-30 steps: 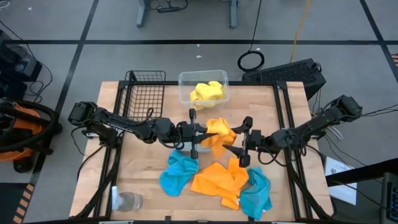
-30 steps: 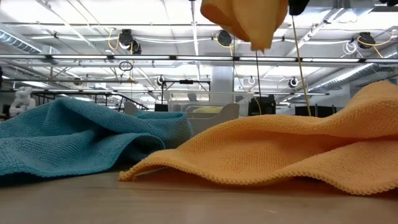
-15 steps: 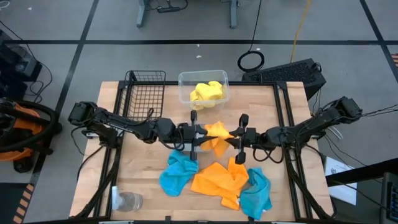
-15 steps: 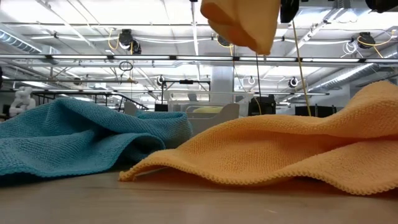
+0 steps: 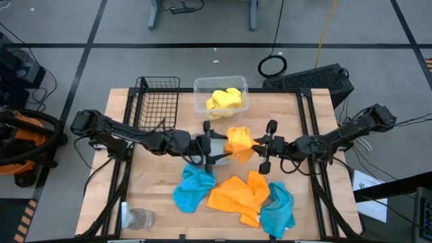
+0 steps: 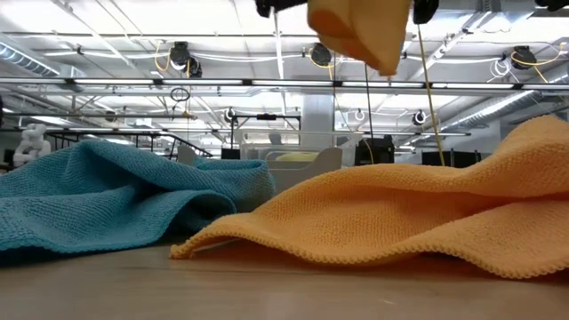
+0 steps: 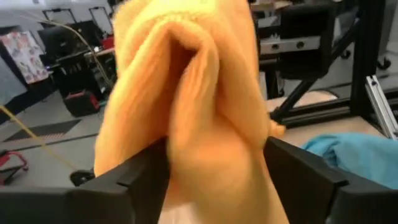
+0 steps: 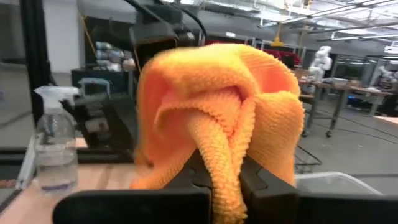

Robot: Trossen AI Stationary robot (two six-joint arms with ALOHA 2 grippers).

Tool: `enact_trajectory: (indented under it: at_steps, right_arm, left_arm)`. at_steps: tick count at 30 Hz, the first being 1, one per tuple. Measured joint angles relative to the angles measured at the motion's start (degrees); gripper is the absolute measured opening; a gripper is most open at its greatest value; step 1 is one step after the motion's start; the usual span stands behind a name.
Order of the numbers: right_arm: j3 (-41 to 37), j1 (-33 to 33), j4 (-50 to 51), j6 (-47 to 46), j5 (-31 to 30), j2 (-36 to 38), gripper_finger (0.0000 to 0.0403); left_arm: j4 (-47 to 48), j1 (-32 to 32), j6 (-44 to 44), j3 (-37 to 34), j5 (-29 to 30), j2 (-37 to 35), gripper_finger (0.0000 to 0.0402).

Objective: Sort microfiber towel by color & place in baskets
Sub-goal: Put the top orange microfiber cloth into the gray bin

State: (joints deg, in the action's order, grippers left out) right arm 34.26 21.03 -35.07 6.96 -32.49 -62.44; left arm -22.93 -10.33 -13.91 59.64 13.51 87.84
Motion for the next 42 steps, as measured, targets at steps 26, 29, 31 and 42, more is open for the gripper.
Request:
enact_trajectory:
  at_steps: [26,29,31,42]
  right_arm:
    - [0.0,7.9,1.9,17.3,23.4,3.8,0.0005]
    - [0.0,7.4,2.3,16.4,23.4,3.5,0.0009]
    - [0.0,7.0,2.2,16.5,22.6,3.2,0.0011]
    - [0.0,5.9,-4.0,19.1,7.4,1.3,0.0012]
  left_arm:
    - [4.4,-3.2,-10.0,0.0,-4.4,-2.3,0.0272]
    - [0.8,-4.5,-14.6,0.0,-4.4,-0.9,0.0272]
    - [-1.4,-5.3,-16.5,0.0,-4.5,0.2,0.0272]
    - [-11.2,-5.8,-18.1,0.0,0.2,3.7,0.0272]
